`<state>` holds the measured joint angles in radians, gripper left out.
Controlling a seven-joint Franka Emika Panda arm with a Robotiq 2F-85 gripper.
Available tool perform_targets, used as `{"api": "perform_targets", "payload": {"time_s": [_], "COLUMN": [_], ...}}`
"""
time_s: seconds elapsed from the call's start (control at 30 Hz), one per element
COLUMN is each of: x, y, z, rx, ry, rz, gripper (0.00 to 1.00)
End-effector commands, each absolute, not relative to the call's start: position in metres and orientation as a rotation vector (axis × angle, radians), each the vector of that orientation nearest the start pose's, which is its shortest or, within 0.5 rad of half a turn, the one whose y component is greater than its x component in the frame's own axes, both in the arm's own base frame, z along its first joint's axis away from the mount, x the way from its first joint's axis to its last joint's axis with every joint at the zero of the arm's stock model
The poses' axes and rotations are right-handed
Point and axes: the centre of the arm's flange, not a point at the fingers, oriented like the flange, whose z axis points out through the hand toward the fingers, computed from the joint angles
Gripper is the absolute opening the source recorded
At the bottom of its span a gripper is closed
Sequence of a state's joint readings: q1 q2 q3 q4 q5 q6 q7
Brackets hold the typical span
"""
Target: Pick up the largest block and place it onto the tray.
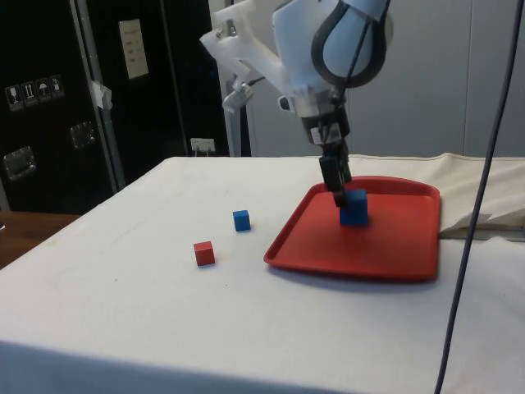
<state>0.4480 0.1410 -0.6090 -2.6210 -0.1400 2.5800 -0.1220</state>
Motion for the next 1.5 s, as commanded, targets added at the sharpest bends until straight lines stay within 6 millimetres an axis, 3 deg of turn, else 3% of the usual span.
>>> {"api": "perform_targets", "payload": {"time_s": [0.0,0.77,1.47], "x": [0.414,0.476,0.516], "y": [-0.073,-0.075,-0.077], "z": [0.201,0.247,0.287], "rx": [-3.256,-3.286,-3.311], "ry": [-0.131,-0.132,-0.128], "rz": [0.303,0.27,0.227], "gripper": [1.0,1.0,1.0]}}
